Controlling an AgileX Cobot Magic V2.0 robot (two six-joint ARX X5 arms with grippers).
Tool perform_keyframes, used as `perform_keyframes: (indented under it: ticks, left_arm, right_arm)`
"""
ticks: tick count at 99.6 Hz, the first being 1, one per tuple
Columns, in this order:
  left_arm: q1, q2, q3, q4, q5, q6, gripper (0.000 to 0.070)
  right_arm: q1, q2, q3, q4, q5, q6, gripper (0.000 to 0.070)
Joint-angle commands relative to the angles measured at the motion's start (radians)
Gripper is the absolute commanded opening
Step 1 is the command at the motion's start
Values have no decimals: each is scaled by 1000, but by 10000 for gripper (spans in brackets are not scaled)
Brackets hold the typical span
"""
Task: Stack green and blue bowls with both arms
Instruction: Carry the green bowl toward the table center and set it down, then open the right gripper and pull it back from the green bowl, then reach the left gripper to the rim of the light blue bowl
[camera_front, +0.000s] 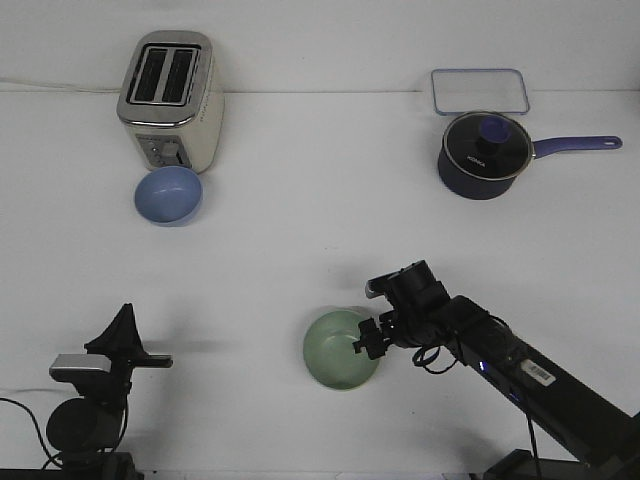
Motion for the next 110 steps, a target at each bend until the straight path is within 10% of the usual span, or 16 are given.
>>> perform_keyframes:
  ticks: [1,23,47,89,110]
  left_arm:
    - [0,-2,-10,21,5,-58,11]
    - [0,0,49,51,-16,-256,12]
    - [0,191,295,-209,-49,-302,13]
    - [0,1120,1054,-563,-43,-155,22]
    - [4,1411,1295,-648,-24,-126,535]
  right_arm:
    - [-7,-36,38,5,-5,-25,445]
    - [-125,-233,105,10,9,-71,445]
    - [-369,-477,63,59,76,-186,445]
    - [-592,-867,-317,263,31,-146,438]
    - [-597,-890,-319,267,29,-139,438]
